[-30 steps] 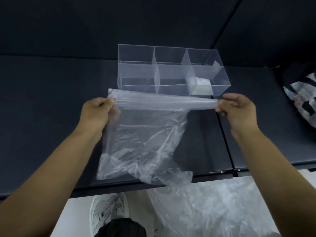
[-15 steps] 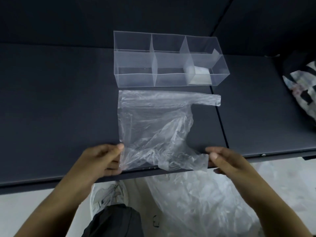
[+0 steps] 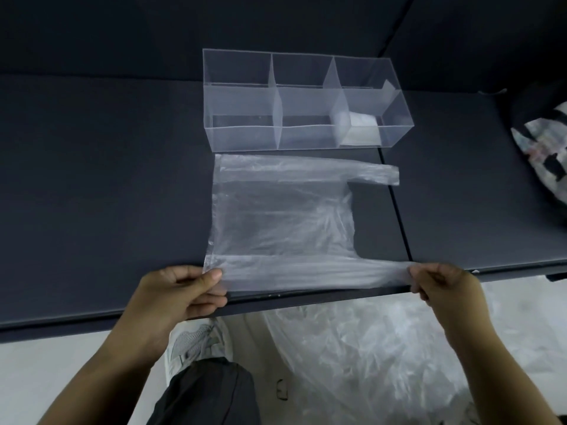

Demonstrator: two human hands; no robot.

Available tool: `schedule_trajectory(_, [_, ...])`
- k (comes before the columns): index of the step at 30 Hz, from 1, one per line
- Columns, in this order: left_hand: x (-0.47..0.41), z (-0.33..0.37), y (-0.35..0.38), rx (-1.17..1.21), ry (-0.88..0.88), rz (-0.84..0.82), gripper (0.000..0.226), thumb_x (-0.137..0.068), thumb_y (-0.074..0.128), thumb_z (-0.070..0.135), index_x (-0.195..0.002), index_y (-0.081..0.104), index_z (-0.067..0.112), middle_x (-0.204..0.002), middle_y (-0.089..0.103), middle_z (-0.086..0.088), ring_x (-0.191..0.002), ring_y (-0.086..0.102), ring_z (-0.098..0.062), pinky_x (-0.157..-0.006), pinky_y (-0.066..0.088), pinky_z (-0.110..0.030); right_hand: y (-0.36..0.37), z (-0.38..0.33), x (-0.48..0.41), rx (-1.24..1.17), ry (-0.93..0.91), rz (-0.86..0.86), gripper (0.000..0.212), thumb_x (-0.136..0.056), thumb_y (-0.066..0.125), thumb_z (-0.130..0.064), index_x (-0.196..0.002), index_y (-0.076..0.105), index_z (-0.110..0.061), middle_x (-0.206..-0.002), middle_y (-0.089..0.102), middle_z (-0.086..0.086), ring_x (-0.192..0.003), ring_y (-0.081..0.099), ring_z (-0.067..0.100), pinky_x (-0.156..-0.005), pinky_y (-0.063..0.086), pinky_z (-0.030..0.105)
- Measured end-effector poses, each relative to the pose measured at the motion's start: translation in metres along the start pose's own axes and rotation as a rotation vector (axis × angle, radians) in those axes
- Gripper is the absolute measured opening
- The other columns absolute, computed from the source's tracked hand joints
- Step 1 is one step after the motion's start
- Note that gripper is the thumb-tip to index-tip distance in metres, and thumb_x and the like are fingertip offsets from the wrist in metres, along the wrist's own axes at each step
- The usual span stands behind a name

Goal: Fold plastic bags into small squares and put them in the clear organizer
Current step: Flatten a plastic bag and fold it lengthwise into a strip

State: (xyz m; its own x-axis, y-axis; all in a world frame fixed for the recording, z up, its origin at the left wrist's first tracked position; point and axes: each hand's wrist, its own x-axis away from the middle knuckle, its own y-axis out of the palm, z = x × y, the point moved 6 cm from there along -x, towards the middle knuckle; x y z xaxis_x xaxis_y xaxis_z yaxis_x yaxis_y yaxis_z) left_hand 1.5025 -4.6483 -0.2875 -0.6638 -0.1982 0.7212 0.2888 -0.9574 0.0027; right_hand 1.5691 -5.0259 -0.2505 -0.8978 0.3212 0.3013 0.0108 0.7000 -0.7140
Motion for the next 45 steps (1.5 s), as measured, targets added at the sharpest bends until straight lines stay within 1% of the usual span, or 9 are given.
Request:
schedule_trajectory(6, [0.005, -0.003, 0.000, -0.216, -0.004, -0.032, 0.024, -0.074, 0.075, 0.025, -0.086, 0.072, 0.004, -0.070, 0.073, -0.014, -0.063, 0.072, -0.025, -0.049, 0.054, -0.021, -0.005, 0.003, -0.005, 0.272, -0.012, 0.087, 0.022, -0.090, 0.065, -0.017, -0.068, 0.063, -0.013, -0.059, 0.060, -0.006, -0.056, 0.053, 0.007, -0.051, 0.034, 0.020])
schedule_trajectory(9, [0.011, 0.008, -0.007, -0.560, 0.053, -0.015, 0.019, -0.080, 0.073, 0.033, -0.074, 0.072, 0.015, -0.061, 0.071, -0.004, -0.054, 0.069, -0.017, -0.049, 0.052, -0.023, -0.012, -0.010, 0.000, 0.384, 0.001, 0.264, 0.009, -0.086, 0.068, -0.016, -0.085, 0.061, -0.011, -0.082, 0.059, 0.010, -0.077, 0.053, 0.032, -0.068, 0.040, 0.033])
schedule_trajectory(12, [0.023, 0.046, -0.010, -0.888, 0.509, 0.354, 0.019, -0.086, 0.066, 0.036, -0.071, 0.066, 0.024, -0.057, 0.065, 0.008, -0.049, 0.061, -0.009, -0.052, 0.047, -0.025, 0.008, -0.052, 0.019, 0.277, -0.110, 0.414, 0.035, -0.083, 0.065, -0.007, -0.117, 0.060, -0.008, -0.121, 0.049, 0.022, -0.113, 0.045, 0.042, -0.093, 0.037, 0.048])
schedule_trajectory(16, [0.018, 0.062, 0.046, -0.976, 0.988, 0.350, 0.026, -0.090, 0.059, -0.001, -0.114, 0.066, 0.003, -0.112, 0.068, -0.014, -0.101, 0.064, -0.028, -0.093, 0.047, -0.032, 0.116, -0.137, 0.065, 0.097, -0.549, -0.053, 0.044, -0.095, 0.049, -0.007, -0.137, 0.049, -0.016, -0.148, 0.037, 0.002, -0.137, 0.031, 0.016, -0.116, 0.025, 0.031])
schedule_trajectory(20, [-0.017, 0.042, 0.067, -1.309, 0.909, 0.202, 0.053, -0.096, 0.036, 0.027, -0.140, 0.041, -0.001, -0.148, 0.038, -0.018, -0.139, 0.035, -0.031, -0.115, 0.025, -0.046, 0.171, -0.136, 0.066, 0.276, -0.634, -0.232, 0.050, -0.102, 0.038, -0.024, -0.150, 0.028, -0.015, -0.160, 0.018, 0.004, -0.148, 0.010, 0.016, -0.121, 0.006, 0.037])
schedule_trajectory(26, [-0.026, 0.023, 0.060, -1.501, 0.907, 0.172, 0.072, -0.095, 0.024, 0.052, -0.146, 0.033, 0.002, -0.154, 0.028, -0.013, -0.142, 0.028, -0.028, -0.115, 0.026, -0.049, 0.119, -0.064, 0.016, 0.702, -0.515, -0.065, 0.075, -0.091, 0.003, -0.064, -0.154, 0.001, -0.024, -0.161, -0.003, 0.000, -0.148, -0.008, 0.017, -0.119, -0.007, 0.039])
schedule_trajectory(30, [-0.029, 0.035, 0.058, -1.470, 0.900, 0.157, 0.077, -0.093, 0.015, 0.057, -0.148, 0.027, 0.006, -0.157, 0.020, -0.009, -0.146, 0.018, -0.025, -0.118, 0.018, -0.046, 0.079, -0.055, -0.009, 0.717, -0.275, 0.113, 0.077, -0.096, 0.016, -0.060, -0.153, 0.012, -0.009, -0.161, 0.007, 0.012, -0.149, 0.002, 0.026, -0.120, 0.001, 0.046])
schedule_trajectory(38, [-0.072, 0.069, 0.067, -1.491, 0.850, 0.178, 0.079, -0.088, -0.005, 0.059, -0.150, -0.007, 0.010, -0.160, -0.010, -0.005, -0.146, -0.013, -0.015, -0.117, -0.015, -0.032, 0.177, -0.151, -0.008, 0.568, -0.776, -0.185, 0.062, -0.101, 0.030, -0.044, -0.154, 0.011, -0.017, -0.162, 0.003, 0.005, -0.149, -0.004, 0.019, -0.120, -0.007, 0.036])
schedule_trajectory(45, [-0.079, 0.066, 0.063, -1.507, 0.836, 0.217, 0.079, -0.089, -0.007, 0.066, -0.147, -0.015, 0.012, -0.158, -0.017, -0.004, -0.146, -0.016, -0.016, -0.118, -0.014, -0.035, 0.083, -0.079, -0.107, 0.697, -0.391, 0.100, 0.068, -0.099, 0.024, -0.052, -0.154, 0.010, -0.015, -0.162, 0.004, 0.010, -0.149, 0.001, 0.026, -0.120, -0.001, 0.044])
